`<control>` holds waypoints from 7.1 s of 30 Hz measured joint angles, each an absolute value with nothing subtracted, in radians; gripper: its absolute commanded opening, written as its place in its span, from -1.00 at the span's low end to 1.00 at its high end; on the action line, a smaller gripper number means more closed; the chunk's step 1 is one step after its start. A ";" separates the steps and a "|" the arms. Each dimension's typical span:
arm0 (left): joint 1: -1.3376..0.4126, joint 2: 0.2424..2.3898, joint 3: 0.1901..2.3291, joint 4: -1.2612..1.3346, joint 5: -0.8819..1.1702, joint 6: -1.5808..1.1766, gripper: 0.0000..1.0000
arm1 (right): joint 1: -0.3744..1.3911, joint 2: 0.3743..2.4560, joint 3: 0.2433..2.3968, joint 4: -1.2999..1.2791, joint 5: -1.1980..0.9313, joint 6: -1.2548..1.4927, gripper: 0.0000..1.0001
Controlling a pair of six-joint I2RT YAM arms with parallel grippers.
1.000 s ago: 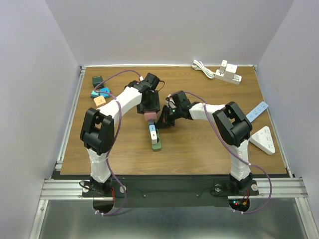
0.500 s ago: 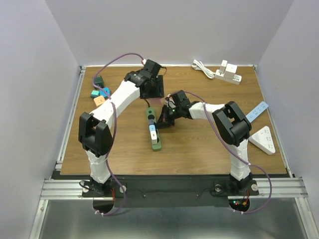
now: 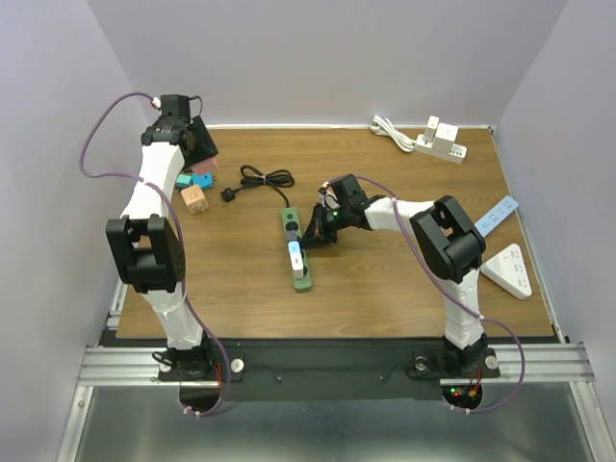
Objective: Pull the plug off the socket
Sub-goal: Place the plug at the center of the board, then remove the plug from the socket.
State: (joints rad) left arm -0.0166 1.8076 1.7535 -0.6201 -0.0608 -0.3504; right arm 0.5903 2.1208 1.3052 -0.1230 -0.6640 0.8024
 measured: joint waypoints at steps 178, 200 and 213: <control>-0.382 1.448 0.624 0.386 0.543 -0.787 -1.00 | 1.003 1.926 1.600 -0.861 0.229 0.490 -0.99; -0.414 1.658 0.519 0.861 0.697 -0.858 -1.00 | 0.985 1.924 1.600 -0.864 0.214 0.529 -0.99; -0.390 1.721 0.472 1.029 0.712 -0.871 -1.00 | 0.982 1.894 1.566 -0.849 0.210 0.528 -0.99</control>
